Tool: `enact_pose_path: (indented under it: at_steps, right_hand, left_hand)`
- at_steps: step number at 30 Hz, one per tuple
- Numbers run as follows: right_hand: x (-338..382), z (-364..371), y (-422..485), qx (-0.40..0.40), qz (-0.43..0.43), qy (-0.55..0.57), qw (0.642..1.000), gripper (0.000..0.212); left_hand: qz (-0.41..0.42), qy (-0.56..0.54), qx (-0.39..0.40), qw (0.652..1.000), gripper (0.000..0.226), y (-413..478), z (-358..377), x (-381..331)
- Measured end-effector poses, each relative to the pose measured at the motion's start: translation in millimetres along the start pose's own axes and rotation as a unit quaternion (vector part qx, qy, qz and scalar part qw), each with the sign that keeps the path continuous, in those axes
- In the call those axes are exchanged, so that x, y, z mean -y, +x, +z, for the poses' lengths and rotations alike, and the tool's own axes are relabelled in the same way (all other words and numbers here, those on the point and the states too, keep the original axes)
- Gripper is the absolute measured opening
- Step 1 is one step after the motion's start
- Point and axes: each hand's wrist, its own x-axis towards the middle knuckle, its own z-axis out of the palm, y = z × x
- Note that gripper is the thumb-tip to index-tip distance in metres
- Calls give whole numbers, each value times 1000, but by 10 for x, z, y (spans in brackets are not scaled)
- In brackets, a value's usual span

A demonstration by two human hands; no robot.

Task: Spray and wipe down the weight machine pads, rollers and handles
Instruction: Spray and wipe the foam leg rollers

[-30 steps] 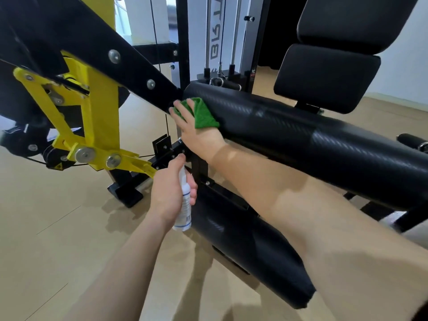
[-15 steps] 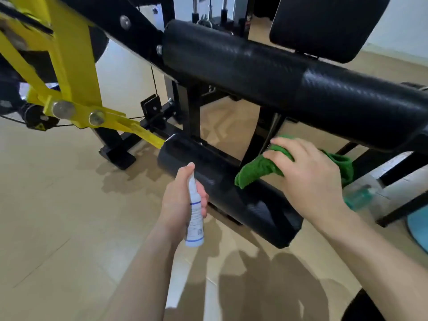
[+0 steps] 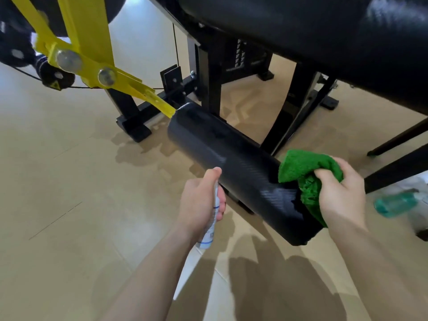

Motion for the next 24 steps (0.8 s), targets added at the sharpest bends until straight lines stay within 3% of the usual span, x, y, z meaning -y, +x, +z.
enact_pose_path:
  at_steps: [4, 7, 13, 16, 24]
  right_hand:
    - [2, -16, -126, 48, -58, -3, 997, 28]
    - [-144, -18, -237, 50, -118, -91, 988, 35]
    - [-726, 238, -260, 72, -215, -402, 887, 58]
    - [-547, 654, -100, 117, -215, -453, 858, 58]
    - [276, 2341, 423, 196, -336, -474, 790, 65]
  left_hand:
    - [36, 4, 10, 999, 60, 17, 84, -19]
    - [35, 19, -3, 999, 62, 20, 126, -18]
    - [-41, 11, 9, 999, 66, 84, 22, -18]
    - [-59, -24, -18, 998, 62, 126, -100, -37]
    - [-27, -43, -58, 997, 64, 83, -529, -71]
